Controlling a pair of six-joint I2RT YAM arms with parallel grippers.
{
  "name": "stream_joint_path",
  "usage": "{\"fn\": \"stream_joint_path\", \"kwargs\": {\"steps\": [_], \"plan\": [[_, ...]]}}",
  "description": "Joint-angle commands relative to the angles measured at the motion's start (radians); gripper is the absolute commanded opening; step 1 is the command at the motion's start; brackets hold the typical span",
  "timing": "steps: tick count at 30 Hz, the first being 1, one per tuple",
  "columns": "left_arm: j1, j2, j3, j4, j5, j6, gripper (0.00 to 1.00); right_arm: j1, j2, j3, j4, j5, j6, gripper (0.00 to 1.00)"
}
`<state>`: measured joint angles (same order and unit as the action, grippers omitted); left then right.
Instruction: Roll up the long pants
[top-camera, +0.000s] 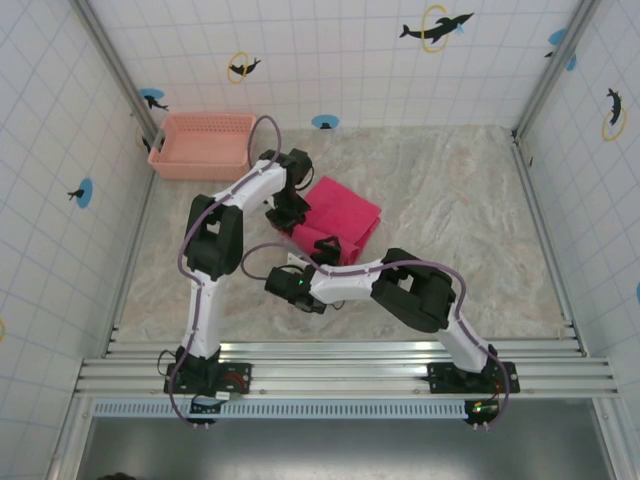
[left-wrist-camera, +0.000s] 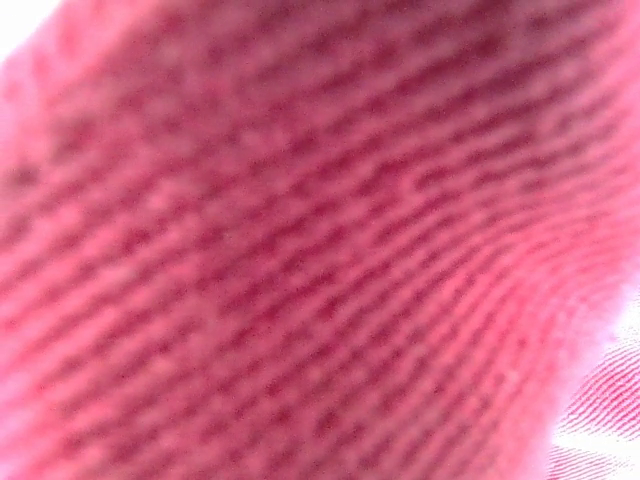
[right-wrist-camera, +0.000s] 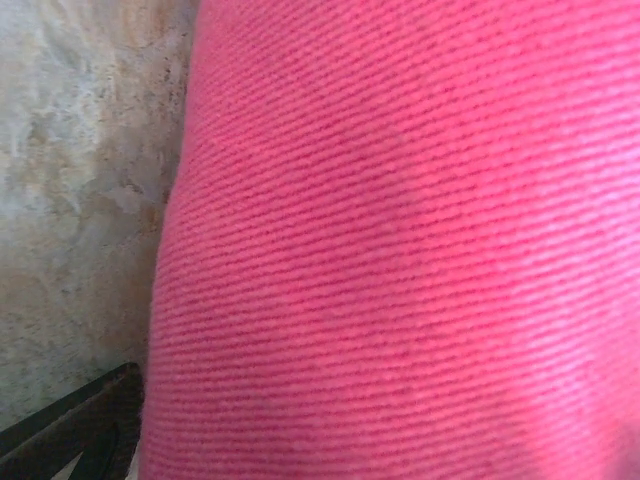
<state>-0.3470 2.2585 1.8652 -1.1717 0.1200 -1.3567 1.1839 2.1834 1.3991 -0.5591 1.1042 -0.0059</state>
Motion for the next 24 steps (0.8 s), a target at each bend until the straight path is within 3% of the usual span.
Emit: {"fn": "stream_joint_path", "kwargs": {"steps": [1,5,10,14,17,18,21,24], "plan": [[0.004,0.130,-0.075,-0.180,0.018,0.002,0.00,0.029,0.094,-0.017,-0.070,-0.005,0.093,0.97],[0.003,0.124,-0.077,-0.186,0.017,-0.002,0.00,0.037,0.130,-0.010,-0.081,-0.003,0.120,0.61],[0.005,0.107,-0.105,-0.175,0.006,-0.019,0.00,0.035,0.146,0.019,-0.085,-0.018,0.120,0.02],[0.004,0.040,-0.149,-0.143,-0.005,-0.038,0.00,0.015,0.120,0.010,-0.074,-0.101,0.118,0.00],[0.004,-0.025,-0.221,-0.029,-0.019,-0.010,0.00,-0.007,0.062,-0.035,-0.038,-0.238,0.119,0.00],[0.005,-0.057,-0.254,0.025,-0.024,-0.002,0.14,-0.018,0.042,-0.054,-0.025,-0.287,0.124,0.00],[0.007,-0.141,-0.323,0.111,-0.068,0.001,0.94,-0.066,-0.021,-0.116,0.020,-0.471,0.130,0.00],[0.023,-0.209,-0.349,0.165,-0.112,0.051,0.97,-0.117,-0.066,-0.146,0.030,-0.623,0.124,0.00]]}}
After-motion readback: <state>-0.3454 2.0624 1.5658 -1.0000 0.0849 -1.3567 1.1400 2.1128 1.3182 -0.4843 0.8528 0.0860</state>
